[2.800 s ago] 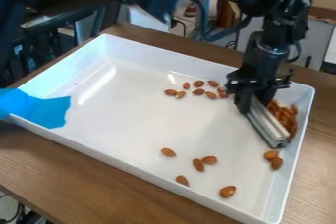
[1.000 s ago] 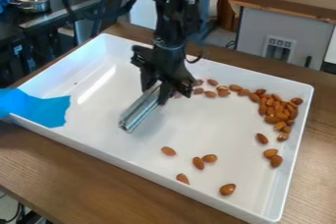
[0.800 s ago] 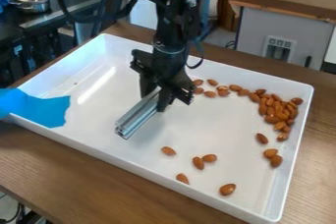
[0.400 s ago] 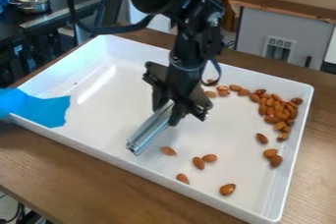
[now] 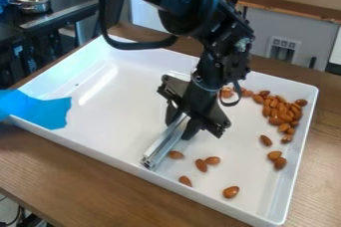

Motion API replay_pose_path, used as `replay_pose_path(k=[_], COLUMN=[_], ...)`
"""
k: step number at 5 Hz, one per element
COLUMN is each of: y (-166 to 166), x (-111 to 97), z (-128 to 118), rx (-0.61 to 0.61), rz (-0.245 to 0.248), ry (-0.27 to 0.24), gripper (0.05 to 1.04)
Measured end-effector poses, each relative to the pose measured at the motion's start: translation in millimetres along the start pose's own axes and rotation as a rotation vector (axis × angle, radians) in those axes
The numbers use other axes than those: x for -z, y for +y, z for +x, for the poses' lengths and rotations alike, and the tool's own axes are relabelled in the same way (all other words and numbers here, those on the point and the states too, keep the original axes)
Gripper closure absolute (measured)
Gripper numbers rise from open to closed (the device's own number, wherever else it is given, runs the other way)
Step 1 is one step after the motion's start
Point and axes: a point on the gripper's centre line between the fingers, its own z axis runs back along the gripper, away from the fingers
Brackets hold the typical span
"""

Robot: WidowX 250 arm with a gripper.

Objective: Sweep into pile

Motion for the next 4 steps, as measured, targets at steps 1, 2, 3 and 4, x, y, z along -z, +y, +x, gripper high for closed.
replay_pose_path(k=[1,2,3,4], y=[-11,-28,-33,-42], x=[-3,-9,-14,-20], z=[0,-7,-16,-23], rx=[-0.02,-0.01,-0.012,-0.011], rz=[-0.004,-0.019,-0.042,-0.059], ry=[0.02,0.041,0.057,0.074], gripper=[0.705,0.705,0.705,0.705])
